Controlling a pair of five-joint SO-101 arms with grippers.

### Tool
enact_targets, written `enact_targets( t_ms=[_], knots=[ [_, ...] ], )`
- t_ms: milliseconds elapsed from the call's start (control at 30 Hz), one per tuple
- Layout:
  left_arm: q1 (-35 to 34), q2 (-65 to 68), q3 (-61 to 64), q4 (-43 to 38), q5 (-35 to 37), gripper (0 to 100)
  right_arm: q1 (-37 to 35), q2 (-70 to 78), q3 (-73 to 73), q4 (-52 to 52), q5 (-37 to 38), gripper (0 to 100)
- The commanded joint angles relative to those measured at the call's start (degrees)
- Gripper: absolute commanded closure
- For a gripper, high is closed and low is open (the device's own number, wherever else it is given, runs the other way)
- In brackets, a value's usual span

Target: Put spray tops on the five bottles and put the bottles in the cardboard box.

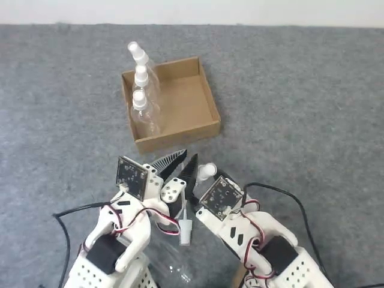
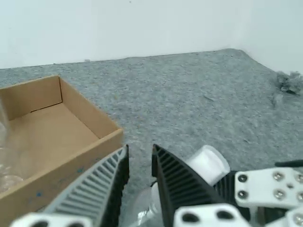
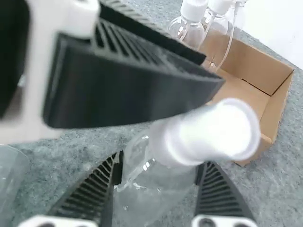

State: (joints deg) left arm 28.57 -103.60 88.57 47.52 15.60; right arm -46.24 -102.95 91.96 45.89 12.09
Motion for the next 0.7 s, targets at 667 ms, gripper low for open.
enact_targets(
  t_ms=[667],
  knots=[
    [-6.07,-0.97,-8.57,10.20,0.44,99,6.99,-1.10,-1.67,-3.91,0.79,88.7]
  ],
)
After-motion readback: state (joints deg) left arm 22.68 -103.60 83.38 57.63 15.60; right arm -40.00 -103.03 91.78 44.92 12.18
